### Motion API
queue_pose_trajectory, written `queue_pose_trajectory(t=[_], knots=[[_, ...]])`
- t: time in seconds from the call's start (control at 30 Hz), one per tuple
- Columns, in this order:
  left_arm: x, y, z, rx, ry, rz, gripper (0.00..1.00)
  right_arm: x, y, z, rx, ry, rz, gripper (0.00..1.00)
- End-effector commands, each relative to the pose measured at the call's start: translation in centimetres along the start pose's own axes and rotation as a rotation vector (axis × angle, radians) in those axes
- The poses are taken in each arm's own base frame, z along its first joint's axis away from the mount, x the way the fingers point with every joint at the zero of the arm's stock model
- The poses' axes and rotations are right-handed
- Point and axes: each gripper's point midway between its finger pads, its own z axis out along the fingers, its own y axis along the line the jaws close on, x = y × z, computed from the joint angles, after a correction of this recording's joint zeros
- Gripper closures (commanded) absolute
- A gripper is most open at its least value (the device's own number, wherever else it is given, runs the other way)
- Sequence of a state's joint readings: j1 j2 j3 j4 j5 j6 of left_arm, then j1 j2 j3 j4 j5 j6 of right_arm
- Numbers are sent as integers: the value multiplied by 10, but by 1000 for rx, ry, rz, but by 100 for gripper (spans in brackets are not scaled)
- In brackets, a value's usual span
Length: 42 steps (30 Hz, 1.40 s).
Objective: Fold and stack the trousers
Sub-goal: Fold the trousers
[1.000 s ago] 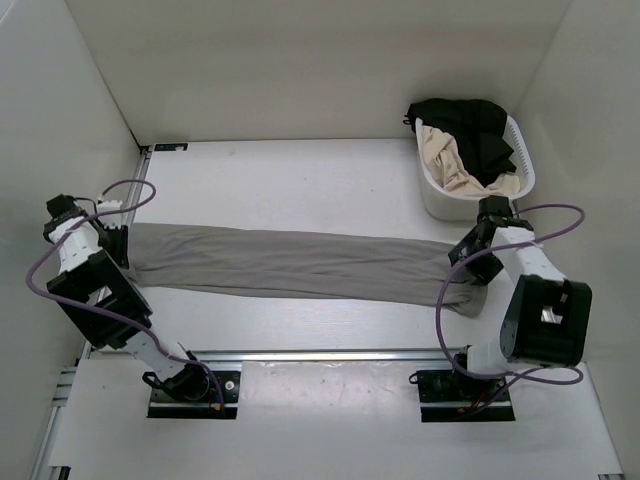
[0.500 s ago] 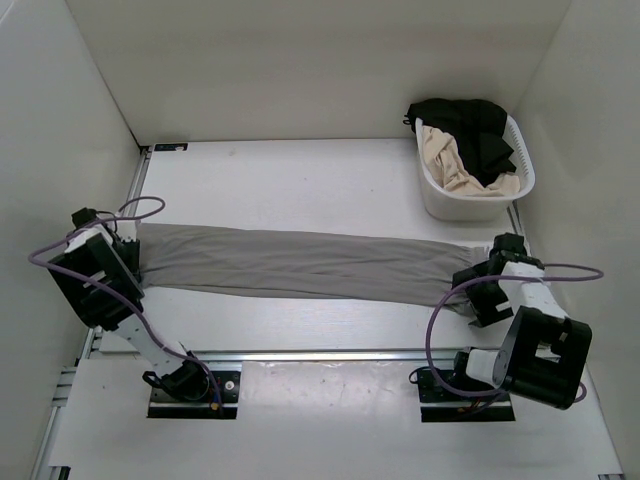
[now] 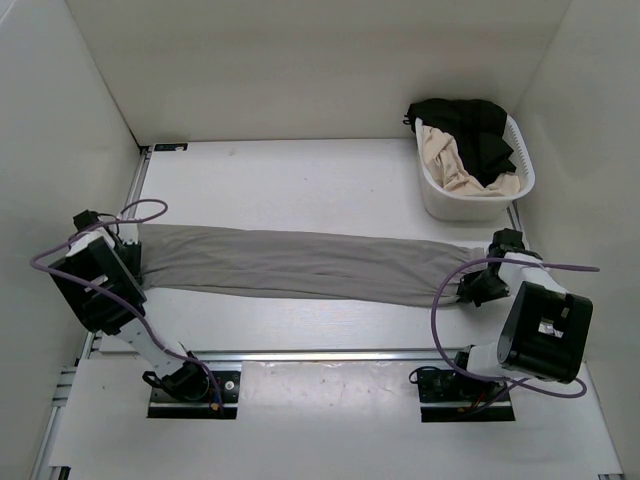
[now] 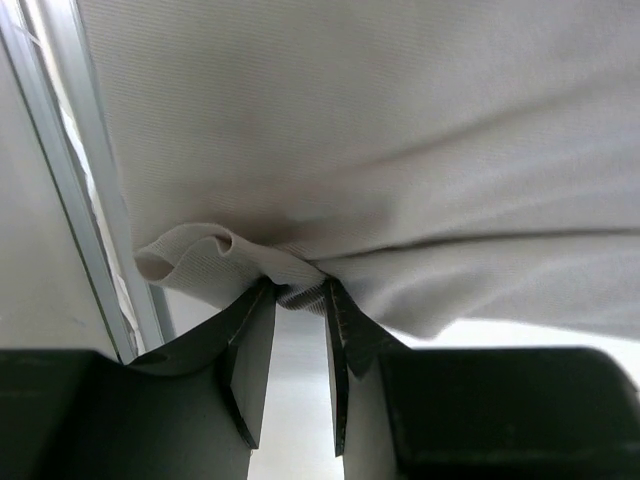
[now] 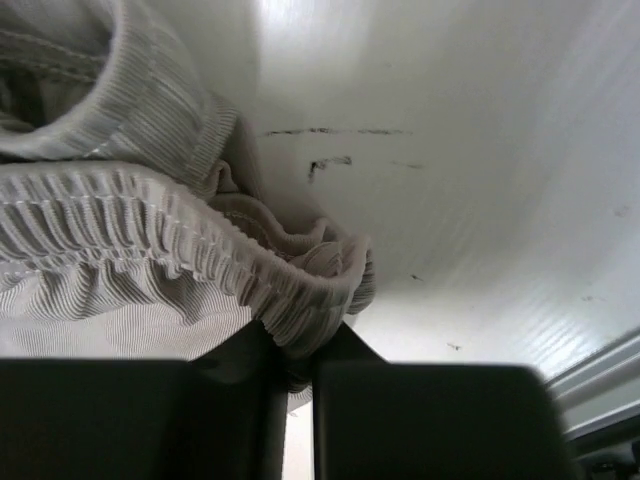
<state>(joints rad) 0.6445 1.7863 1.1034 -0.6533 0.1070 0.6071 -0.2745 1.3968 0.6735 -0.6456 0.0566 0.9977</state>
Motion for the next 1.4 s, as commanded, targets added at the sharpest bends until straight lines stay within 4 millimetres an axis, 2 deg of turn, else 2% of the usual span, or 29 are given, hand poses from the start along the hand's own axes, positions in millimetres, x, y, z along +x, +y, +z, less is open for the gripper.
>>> queue_pose_trajectory(t=[0.0, 0.03, 0.07, 0.17, 0.2, 0.23, 0.3, 0.33, 0.43, 0.53, 0.57, 0.6, 0.63, 0.67, 0.73, 0.77, 0.8, 0.83, 0.87, 0.9, 0.93, 1.0, 1.03, 1.17, 1.2, 1.27, 1.33, 1.37], knots=[[-3, -4, -22, -4, -24, 26, 62, -19, -5, 31, 29, -101, 25, 100], [-4, -5, -24, 7, -25, 36, 60, -26, -6, 29, 40, -119, 25, 100], [-5, -11, -32, 39, -30, 45, 59, -36, 2, 23, 30, -150, 12, 100], [-23, -17, -53, 85, -91, 68, 59, -62, 0, 4, 74, -243, -54, 100], [-25, -25, -62, 114, -89, 77, 59, -71, 2, -4, 80, -280, -77, 100], [-34, -25, -73, 119, -119, 90, 59, -85, 10, -22, 64, -339, -95, 100], [-45, -43, -77, 165, -130, 132, 58, -109, 11, -48, 83, -460, -158, 100], [-46, -50, -77, 176, -123, 148, 58, -121, 18, -65, 75, -514, -172, 100], [-43, -70, -59, 203, -70, 179, 58, -143, 26, -105, 83, -651, -258, 100], [-34, -85, -42, 230, -19, 178, 58, -131, 50, -125, 75, -714, -427, 100], [-32, -83, -33, 219, -6, 163, 58, -115, 66, -134, 71, -758, -518, 100], [-31, -87, -29, 227, 2, 174, 58, -105, 74, -140, 74, -788, -562, 100], [-26, -94, -25, 242, 23, 174, 58, -92, 80, -140, 85, -806, -621, 100], [-26, -94, -22, 239, 18, 175, 58, -62, 96, -145, 39, -829, -712, 100], [-20, -102, -11, 247, 51, 186, 58, -46, 94, -142, 70, -846, -703, 100], [-19, -106, -7, 247, 63, 203, 58, -46, 74, -136, 139, -806, -672, 100], [-17, -107, -4, 252, 72, 202, 58, -45, 72, -132, 106, -786, -550, 100], [-18, -111, -4, 255, 73, 217, 58, -45, 61, -118, 132, -749, -531, 100], [-18, -111, -4, 255, 73, 217, 58, -50, 37, -99, 165, -707, -492, 100], [-18, -111, -4, 255, 73, 217, 58, -53, 41, -87, 114, -686, -463, 100], [-19, -114, -4, 258, 73, 226, 58, -57, 30, -72, 106, -601, -430, 100], [-24, -112, -5, 252, 62, 228, 58, -65, 25, -53, 79, -532, -385, 100], [-28, -111, -6, 248, 52, 229, 58, -74, 15, -44, 111, -491, -360, 100], [-36, -112, -7, 244, 40, 241, 58, -98, 27, -50, 134, -482, -381, 100], [-34, -112, -7, 248, 48, 240, 58, -103, 27, -57, 139, -484, -384, 100], [-35, -115, -7, 251, 48, 249, 58, -118, 45, -76, 117, -539, -380, 100], [-35, -115, -7, 251, 48, 249, 58, -129, 44, -93, 126, -571, -350, 100], [-35, -115, -7, 251, 48, 249, 58, -136, 50, -103, 105, -590, -323, 100]])
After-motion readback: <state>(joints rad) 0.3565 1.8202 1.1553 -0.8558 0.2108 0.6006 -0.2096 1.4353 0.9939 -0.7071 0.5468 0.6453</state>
